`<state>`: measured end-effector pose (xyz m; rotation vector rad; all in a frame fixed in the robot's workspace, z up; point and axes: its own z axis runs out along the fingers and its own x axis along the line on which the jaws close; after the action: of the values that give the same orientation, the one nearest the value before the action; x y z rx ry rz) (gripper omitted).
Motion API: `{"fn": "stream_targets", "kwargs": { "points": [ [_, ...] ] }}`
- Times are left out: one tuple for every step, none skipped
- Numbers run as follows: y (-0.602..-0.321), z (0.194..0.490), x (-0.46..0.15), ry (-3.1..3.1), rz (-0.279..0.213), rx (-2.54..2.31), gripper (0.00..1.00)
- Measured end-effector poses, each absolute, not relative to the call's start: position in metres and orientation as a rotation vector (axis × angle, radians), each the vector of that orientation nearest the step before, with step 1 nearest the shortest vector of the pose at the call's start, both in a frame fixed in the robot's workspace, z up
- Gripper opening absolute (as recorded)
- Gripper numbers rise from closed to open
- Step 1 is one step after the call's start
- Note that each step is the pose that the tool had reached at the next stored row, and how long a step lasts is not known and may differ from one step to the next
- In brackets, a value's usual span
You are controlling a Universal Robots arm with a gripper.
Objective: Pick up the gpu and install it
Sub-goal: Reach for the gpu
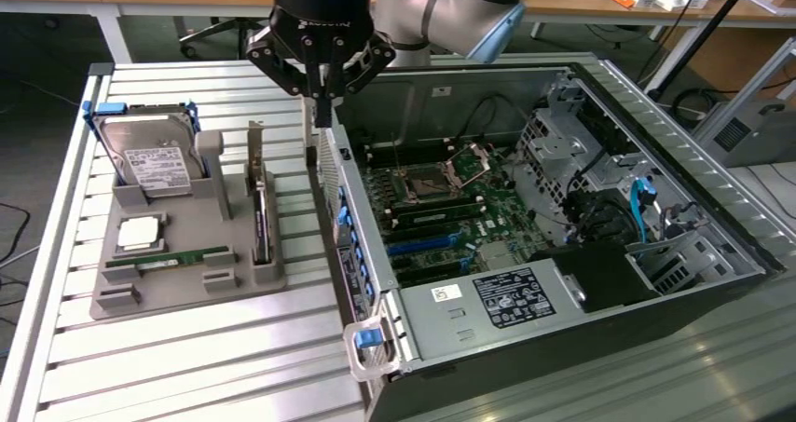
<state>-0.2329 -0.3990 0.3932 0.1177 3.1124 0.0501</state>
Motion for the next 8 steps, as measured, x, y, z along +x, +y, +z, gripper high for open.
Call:
{"fn": "stream_targets", "kwargs": {
  "points": [
    [-0.3990,0.3932,-0.2333,3.112,0.050,0.118,0.11],
    [-0.3989,0.3932,-0.2336,3.112,0.050,0.118,0.11],
    [-0.3989,0.3932,-0.2339,3.112,0.050,0.118,0.11],
    [-0.3989,0.3932,-0.2343,3.112,0.050,0.118,0.11],
    [-0.3990,0.3932,-0.2352,3.112,0.050,0.118,0.11],
    [-0.3990,0.3932,-0.2357,3.112,0.050,0.118,0.11],
    [-0.3990,0.3932,-0.2360,3.112,0.050,0.118,0.11],
    [-0.3989,0.3933,-0.2365,3.112,0.050,0.118,0.11]
  ]
}}
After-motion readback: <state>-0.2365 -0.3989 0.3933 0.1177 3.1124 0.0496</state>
